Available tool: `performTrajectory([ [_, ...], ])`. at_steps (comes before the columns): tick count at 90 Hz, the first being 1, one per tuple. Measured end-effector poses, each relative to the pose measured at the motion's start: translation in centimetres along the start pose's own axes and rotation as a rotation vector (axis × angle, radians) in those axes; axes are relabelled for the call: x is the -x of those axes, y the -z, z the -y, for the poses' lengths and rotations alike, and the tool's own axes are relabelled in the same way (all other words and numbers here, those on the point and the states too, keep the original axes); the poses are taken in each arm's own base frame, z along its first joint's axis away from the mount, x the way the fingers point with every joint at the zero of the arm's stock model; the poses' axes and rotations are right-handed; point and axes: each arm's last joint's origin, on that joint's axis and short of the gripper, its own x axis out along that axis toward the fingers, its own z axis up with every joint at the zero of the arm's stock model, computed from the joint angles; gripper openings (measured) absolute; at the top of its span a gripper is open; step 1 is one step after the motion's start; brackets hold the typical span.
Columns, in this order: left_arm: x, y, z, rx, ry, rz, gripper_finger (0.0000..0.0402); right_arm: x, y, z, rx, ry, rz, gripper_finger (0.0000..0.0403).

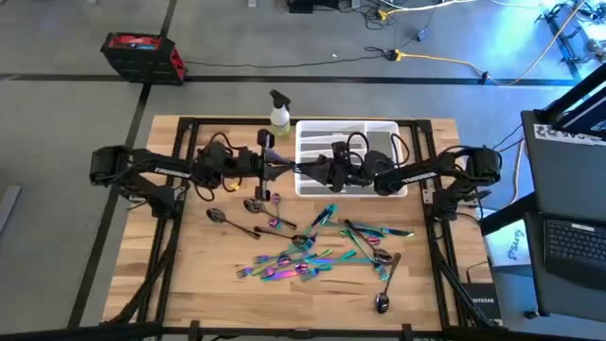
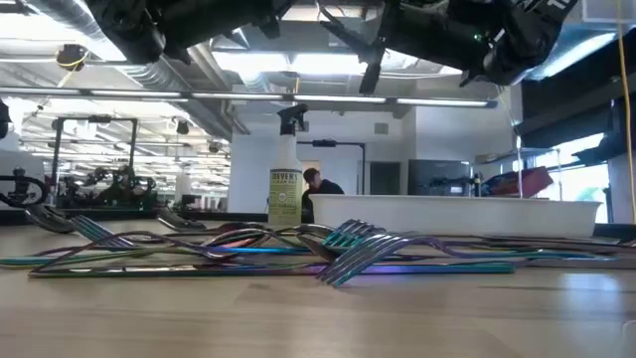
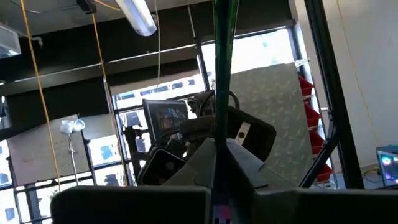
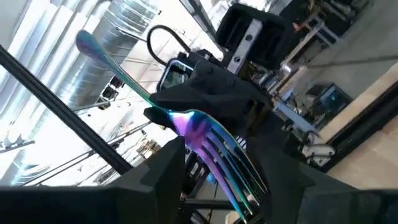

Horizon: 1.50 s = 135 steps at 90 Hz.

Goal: Sort silverware
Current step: Put the blue fork on the white silverware tray

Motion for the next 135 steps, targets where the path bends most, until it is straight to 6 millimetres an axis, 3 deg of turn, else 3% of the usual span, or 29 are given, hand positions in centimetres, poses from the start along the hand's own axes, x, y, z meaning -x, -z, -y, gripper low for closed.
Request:
performTrajectory([
  [46,0.01,0.17,-0.03,0.003,-0.006,-0.018,0.0000,0.03,0.18,0.20,-0.053,0.011,-0.029,0.0150],
  [78,0.00,0.13,-0.02,0.002,-0.004,-0.016,0.0000,0.04,0.13,0.26,-0.028,0.026,-0.009,0.0063],
  [92,0.02,0.12,-0.08,0.001,-0.005,-0.016,0.0000,0.10,-0.22,0.46,-0.047,0.030,0.003,0.0044],
  [107,0.03,0.18,-0.11,0.004,-0.008,-0.022,0.0000,0.14,-0.44,0.63,-0.053,0.036,0.009,0.0058],
  [135,0.03,0.31,-0.13,0.005,-0.008,-0.031,0.0000,0.17,-0.58,0.71,-0.050,0.038,0.014,0.0133],
])
